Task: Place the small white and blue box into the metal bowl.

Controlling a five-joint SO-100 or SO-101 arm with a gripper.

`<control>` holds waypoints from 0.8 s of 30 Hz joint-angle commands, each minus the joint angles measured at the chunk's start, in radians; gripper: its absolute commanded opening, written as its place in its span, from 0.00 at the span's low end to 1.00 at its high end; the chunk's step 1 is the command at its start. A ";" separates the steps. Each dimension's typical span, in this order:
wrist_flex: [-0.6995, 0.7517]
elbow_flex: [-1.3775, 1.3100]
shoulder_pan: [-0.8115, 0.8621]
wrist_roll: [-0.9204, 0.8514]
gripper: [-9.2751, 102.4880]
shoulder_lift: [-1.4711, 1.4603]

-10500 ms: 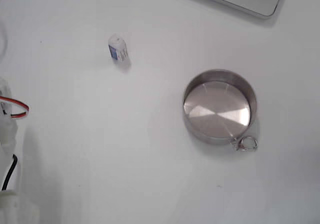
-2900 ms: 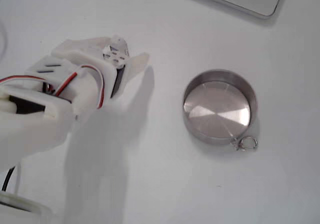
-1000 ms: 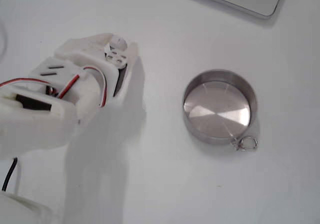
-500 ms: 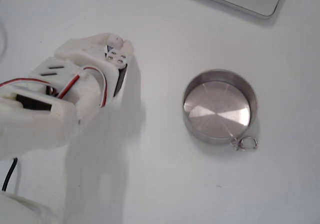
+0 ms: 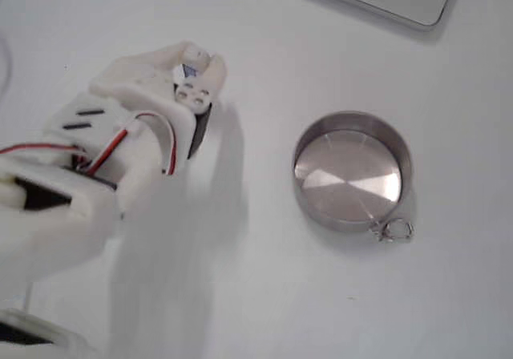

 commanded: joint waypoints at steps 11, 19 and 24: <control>-0.002 0.126 0.207 -0.063 0.12 0.339; -0.003 0.140 0.337 -0.063 0.12 0.342; -0.003 0.124 0.373 -0.063 0.12 0.314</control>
